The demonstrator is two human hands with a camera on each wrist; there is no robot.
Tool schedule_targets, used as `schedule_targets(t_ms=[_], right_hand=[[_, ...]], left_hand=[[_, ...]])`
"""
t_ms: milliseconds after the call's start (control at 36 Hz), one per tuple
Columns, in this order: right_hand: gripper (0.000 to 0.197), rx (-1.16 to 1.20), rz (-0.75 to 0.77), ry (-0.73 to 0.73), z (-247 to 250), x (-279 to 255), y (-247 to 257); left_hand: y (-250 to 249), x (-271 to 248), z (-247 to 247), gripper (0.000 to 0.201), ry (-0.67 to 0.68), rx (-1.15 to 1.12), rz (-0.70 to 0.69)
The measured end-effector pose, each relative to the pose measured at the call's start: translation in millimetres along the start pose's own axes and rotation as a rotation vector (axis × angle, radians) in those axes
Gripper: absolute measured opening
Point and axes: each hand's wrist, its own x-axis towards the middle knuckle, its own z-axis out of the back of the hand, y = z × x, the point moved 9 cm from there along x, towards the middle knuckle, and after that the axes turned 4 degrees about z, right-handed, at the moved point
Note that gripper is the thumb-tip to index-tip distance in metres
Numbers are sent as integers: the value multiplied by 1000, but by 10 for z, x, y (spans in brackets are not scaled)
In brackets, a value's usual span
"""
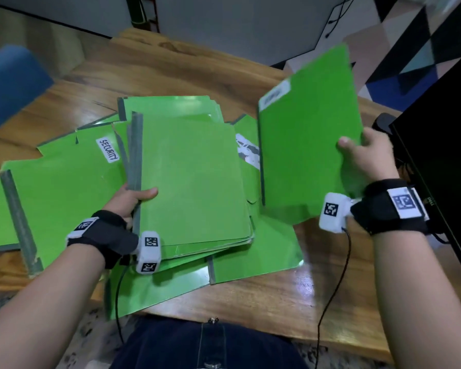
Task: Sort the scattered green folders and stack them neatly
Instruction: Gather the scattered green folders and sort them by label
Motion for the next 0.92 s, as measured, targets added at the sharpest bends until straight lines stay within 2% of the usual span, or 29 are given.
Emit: schedule_targets(t_ms=[56, 83, 167, 278, 361, 417, 472, 528, 583, 694, 805, 917], right_hand=[[9, 142, -37, -121, -38, 64, 43], [10, 167, -86, -147, -127, 69, 9], [54, 200, -231, -153, -552, 23, -207], [62, 195, -461, 0, -1288, -189, -523], [44, 119, -595, 190, -1737, -342, -698], [27, 71, -619, 295, -2003, -288, -900], [25, 38, -626, 366, -2130, -260, -997], [34, 37, -648, 390, -2169, -286, -991], [52, 83, -692, 410, -2169, -403, -915], [54, 145, -649, 413, -2144, -405, -966], [70, 133, -721, 443, -2219, -449, -975], [54, 162, -724, 376, -2258, -398, -956]], left_hand=[[51, 25, 66, 73, -46, 32, 34], [84, 32, 89, 75, -64, 57, 63], [208, 76, 137, 89, -116, 163, 152], [399, 127, 150, 76, -126, 306, 238], [409, 146, 155, 78, -145, 370, 241], [397, 154, 163, 77, -161, 394, 250], [369, 176, 154, 76, -171, 430, 242], [359, 188, 145, 74, -178, 436, 224], [381, 195, 143, 74, -170, 426, 227], [388, 184, 142, 74, -147, 404, 218], [405, 183, 156, 74, -142, 396, 220], [404, 178, 154, 74, -149, 383, 219]])
